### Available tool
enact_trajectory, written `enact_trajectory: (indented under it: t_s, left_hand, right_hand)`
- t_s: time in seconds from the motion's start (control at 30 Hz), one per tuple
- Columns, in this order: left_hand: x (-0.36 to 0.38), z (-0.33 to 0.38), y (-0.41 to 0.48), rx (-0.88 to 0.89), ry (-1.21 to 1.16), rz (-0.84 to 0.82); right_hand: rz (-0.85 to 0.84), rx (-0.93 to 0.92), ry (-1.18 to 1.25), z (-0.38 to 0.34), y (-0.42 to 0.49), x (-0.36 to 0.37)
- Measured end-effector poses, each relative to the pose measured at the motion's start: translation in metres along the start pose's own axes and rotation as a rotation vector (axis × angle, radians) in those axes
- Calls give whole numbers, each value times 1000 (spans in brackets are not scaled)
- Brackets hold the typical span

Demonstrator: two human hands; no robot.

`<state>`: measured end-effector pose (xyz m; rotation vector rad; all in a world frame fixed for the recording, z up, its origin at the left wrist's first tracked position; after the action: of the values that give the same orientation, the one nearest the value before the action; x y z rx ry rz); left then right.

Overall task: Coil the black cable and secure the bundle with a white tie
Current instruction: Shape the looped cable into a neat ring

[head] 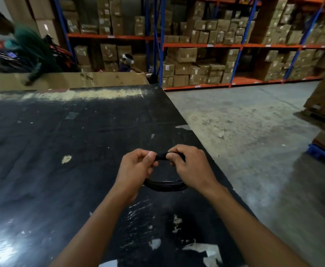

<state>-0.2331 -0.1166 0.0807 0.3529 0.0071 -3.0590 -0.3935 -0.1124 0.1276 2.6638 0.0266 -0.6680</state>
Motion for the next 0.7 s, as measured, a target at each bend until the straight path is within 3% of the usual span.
enact_trajectory:
  t_s: [0.27, 0.57, 0.7]
  left_hand:
    - [31, -3, 16, -67, -204, -13]
    - [1, 1, 46, 78, 85, 155]
    - [-11, -3, 51, 95, 61, 187]
  right_hand:
    - [31, -44, 80, 23, 17, -6]
    - [53, -31, 85, 22, 42, 10]
    - [115, -47, 49, 16, 47, 20]
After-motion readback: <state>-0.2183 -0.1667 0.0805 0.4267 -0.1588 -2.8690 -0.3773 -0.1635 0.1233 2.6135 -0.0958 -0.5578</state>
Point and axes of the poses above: each hand's wrist, its own y-axis towards the middle knuckle, its own x-axis out of the palm, z = x × y, the point moved 7 cm from there along y, towards the middle knuckle, and after that the axes turned 14 degrees about y, right-handed, at the moved point
